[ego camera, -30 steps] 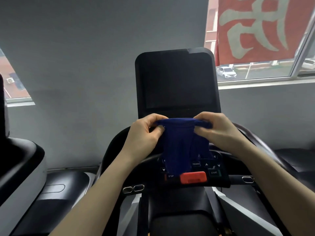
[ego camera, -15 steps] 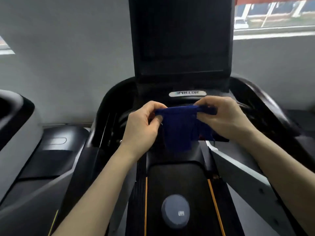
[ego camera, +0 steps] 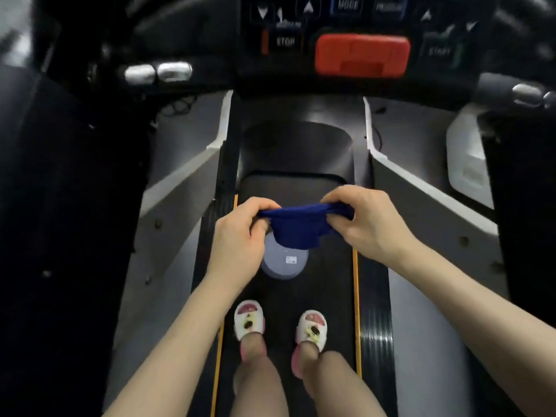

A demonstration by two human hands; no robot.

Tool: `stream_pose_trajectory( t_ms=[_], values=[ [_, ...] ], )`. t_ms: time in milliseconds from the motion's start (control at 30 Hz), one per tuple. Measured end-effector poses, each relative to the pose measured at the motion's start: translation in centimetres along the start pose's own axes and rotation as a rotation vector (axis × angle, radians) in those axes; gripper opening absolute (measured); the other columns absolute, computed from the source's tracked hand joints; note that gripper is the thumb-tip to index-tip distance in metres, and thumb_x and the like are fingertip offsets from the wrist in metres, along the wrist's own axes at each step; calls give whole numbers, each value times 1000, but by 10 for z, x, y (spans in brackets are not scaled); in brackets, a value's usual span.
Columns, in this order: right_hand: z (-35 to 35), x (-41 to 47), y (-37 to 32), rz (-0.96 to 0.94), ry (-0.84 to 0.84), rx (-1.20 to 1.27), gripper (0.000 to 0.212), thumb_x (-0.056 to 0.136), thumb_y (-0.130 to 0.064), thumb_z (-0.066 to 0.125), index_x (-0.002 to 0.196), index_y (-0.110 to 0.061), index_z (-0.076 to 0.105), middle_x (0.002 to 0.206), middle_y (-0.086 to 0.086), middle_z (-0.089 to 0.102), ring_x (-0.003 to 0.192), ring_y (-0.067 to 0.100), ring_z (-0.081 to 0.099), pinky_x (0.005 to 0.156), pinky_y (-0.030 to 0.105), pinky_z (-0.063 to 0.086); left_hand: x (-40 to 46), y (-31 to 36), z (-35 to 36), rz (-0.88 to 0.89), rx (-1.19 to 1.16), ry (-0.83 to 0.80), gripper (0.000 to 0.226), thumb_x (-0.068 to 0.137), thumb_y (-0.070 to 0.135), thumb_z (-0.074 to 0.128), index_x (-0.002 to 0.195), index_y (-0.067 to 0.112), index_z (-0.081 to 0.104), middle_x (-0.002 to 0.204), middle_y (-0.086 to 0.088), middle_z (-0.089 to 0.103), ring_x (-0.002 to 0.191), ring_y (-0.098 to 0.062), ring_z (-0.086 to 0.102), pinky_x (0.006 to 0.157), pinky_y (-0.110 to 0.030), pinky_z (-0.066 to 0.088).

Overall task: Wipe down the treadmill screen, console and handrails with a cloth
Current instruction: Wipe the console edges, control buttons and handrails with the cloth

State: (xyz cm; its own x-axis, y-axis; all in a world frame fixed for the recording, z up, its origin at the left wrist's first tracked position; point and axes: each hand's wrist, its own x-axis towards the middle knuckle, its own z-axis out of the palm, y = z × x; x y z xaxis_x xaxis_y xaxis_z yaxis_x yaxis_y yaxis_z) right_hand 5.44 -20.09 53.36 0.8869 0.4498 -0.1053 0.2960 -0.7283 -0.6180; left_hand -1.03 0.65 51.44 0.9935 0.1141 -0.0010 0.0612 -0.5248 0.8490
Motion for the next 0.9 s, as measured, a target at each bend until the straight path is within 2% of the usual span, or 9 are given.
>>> stream_pose_trajectory(
  t_ms=[33,133,267,400,533,633,733,800,900],
  values=[
    [21,1,16,16,-7,-6,24,82,-2,68,102,-15,70,92,-8,64,82,6,57,74,10,41,-2,-22,16,-24,16,-2,29,91,-6,56,106,16,68,95,9,67,90,10,57,78,-1,38],
    [86,4,65,36,-31,-13,23,77,1,68,96,-12,70,92,-1,65,84,19,61,76,32,48,-9,-88,63,-108,64,-27,28,91,-4,58,109,16,68,99,6,67,87,8,56,79,1,36],
    [168,5,126,88,-61,5,20,82,-2,66,98,-14,71,92,-1,64,82,18,60,81,44,51,-18,-166,119,-174,72,-53,31,87,-8,61,108,12,71,104,7,64,96,-5,57,84,1,35],
    [243,1,179,222,-171,23,23,90,-7,63,105,-24,68,95,-16,59,93,12,60,99,49,46,-28,-237,169,-310,109,-154,29,94,0,56,112,17,70,113,2,67,105,-11,59,88,-14,37],
    [303,6,228,295,-235,91,29,93,-6,58,113,-26,62,101,-13,64,100,12,62,97,48,50,-25,-296,209,-330,119,-191,28,97,1,51,112,17,67,102,12,61,96,-4,55,77,-3,38],
    [333,29,257,421,-267,127,34,95,-10,56,124,-26,56,109,-5,67,103,18,64,91,45,55,-7,-338,235,-391,92,-198,27,97,1,52,116,17,63,106,8,61,100,-7,57,73,-4,41],
    [361,54,285,395,-222,109,34,92,-12,57,123,-23,56,107,-2,69,100,23,65,95,51,50,17,-380,260,-443,176,-223,25,97,9,54,119,20,59,111,3,62,100,-9,59,83,-18,48],
    [376,67,301,391,-174,74,32,90,-11,57,121,-20,59,109,1,69,101,26,64,95,52,48,30,-398,273,-410,220,-199,22,96,12,56,116,19,60,104,4,59,97,-11,59,90,-33,52],
    [390,79,314,347,-80,-39,27,90,-9,56,116,-16,63,113,3,64,107,25,57,98,48,42,43,-406,282,-296,284,-129,20,93,12,59,113,18,62,97,11,51,98,-17,59,96,-47,49]
  ],
)
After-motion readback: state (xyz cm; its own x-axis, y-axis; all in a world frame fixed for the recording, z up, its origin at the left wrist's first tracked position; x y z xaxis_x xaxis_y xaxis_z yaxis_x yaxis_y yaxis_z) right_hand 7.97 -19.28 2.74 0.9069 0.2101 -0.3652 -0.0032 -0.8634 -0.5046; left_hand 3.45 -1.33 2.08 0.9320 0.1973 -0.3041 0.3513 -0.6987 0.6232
